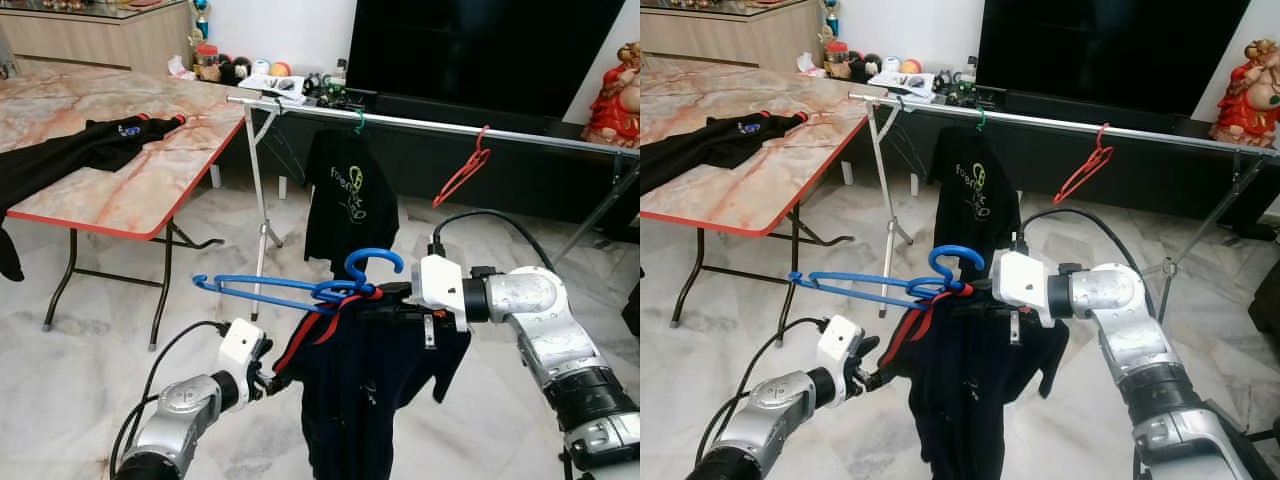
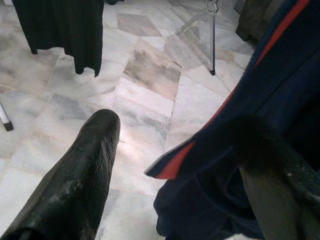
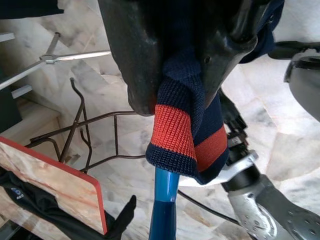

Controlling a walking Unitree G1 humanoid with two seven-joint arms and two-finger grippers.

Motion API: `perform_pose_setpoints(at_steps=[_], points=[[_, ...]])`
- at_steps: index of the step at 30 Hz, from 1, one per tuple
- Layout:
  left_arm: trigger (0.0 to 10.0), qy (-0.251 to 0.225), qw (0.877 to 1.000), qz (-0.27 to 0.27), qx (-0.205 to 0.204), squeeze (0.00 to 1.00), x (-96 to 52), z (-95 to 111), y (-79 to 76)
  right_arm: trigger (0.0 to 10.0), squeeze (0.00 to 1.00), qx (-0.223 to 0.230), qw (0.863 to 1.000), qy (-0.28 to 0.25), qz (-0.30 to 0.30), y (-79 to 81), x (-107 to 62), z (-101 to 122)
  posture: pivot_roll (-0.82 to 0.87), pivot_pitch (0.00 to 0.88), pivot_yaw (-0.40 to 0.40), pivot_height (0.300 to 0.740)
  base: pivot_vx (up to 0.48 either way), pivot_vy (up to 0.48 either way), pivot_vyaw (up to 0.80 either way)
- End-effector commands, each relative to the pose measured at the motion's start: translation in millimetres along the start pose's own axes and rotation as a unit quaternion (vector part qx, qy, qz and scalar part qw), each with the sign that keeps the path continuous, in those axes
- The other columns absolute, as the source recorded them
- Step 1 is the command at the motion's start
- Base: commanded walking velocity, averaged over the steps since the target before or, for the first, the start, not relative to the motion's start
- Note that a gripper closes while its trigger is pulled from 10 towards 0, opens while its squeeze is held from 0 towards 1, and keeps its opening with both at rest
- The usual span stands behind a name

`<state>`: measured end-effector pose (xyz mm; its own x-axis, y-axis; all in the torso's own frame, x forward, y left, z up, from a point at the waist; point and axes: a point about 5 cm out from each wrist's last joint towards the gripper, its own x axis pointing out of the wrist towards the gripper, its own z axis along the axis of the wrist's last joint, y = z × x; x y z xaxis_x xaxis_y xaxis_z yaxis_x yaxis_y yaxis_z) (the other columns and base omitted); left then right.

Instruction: Hang hanger

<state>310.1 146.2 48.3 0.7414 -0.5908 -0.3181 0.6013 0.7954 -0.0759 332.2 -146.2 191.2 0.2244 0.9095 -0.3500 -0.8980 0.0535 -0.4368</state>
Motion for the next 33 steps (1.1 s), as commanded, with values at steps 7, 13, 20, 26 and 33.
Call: perform_pose_setpoints(at_steps=[7, 13, 20, 26, 33], points=[[0.0, -0.006, 1.0, -0.01, 0.005, 0.0, 2.3, 1.0, 0.2, 0.0, 0.0, -0.016, 1.0, -0.003, -0.004, -2.9, -4.8, 10.1, 0.1, 0.021, -0.098, 0.74, 0.0, 0.0, 0.0], [0.0, -0.007, 1.0, -0.023, 0.0, 0.0, 2.1, -1.6, -0.8, 0.0, 0.0, -0.016, 1.0, -0.004, -0.006, -3.8, -3.5, 12.4, 0.1, 0.008, -0.095, 0.74, 0.0, 0.0, 0.0], [0.0, -0.006, 1.0, -0.028, 0.003, 0.0, 2.6, -2.2, -1.2, 0.0, 0.0, -0.017, 1.0, -0.004, -0.008, -4.2, -2.6, 12.9, 0.1, 0.0, -0.093, 0.74, 0.0, 0.0, 0.0], [0.0, -0.013, 1.0, -0.026, 0.0, 0.0, 4.3, -0.6, -1.1, 0.0, 0.0, -0.016, 1.0, -0.006, -0.008, -3.5, -0.9, 13.7, 0.1, 0.0, -0.091, 0.74, 0.0, 0.0, 0.0], [0.0, -0.013, 1.0, -0.024, -0.002, 0.0, 4.1, -1.5, -0.5, 0.0, 0.0, -0.014, 1.0, -0.003, -0.008, -1.3, 0.0, 11.3, 0.1, 0.0, -0.09, 0.74, 0.0, 0.0, 0.0]])
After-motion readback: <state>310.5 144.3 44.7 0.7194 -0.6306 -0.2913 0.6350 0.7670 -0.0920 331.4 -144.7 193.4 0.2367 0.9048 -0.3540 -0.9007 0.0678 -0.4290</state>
